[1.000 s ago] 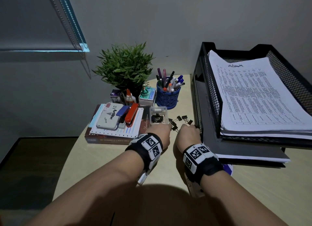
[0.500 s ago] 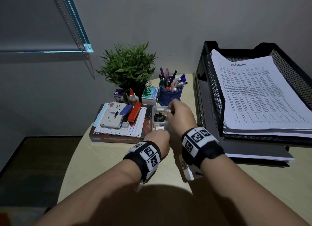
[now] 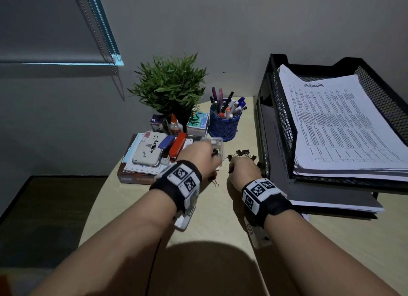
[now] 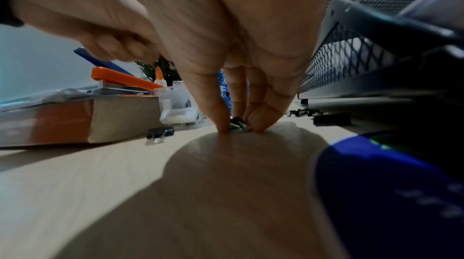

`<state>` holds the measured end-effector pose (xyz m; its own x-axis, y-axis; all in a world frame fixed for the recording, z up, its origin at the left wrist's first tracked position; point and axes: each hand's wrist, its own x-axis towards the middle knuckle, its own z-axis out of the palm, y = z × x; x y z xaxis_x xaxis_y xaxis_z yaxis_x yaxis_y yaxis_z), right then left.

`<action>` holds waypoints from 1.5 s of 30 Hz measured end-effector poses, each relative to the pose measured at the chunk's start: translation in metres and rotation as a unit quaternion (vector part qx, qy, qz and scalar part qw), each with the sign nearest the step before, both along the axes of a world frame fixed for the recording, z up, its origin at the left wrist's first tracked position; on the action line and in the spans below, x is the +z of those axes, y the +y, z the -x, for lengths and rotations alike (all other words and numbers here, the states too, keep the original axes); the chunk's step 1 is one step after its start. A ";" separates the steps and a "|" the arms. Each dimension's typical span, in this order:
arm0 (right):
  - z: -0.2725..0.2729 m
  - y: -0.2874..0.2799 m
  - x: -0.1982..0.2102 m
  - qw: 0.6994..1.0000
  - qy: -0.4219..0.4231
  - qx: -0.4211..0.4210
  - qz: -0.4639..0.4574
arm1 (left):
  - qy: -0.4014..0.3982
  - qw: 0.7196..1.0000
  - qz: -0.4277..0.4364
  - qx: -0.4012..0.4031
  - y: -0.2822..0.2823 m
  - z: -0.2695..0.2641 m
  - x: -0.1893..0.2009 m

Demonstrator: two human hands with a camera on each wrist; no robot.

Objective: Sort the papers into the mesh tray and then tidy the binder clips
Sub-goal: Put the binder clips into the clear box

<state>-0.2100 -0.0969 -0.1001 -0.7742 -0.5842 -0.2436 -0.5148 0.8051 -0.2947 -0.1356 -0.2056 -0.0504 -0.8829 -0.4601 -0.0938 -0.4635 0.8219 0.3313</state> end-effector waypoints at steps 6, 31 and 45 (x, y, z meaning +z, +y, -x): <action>0.000 0.003 0.002 1.000 -0.019 -0.018 -0.006 | -0.012 1.000 0.008 0.006 -0.013 0.004 -0.001; 0.017 -0.020 -0.003 1.000 0.006 -0.018 -0.008 | -0.211 0.968 0.033 -0.131 0.027 -0.010 -0.036; 0.009 -0.010 -0.005 0.998 -0.020 -0.061 -0.001 | -0.008 1.000 0.005 0.014 -0.014 0.014 0.010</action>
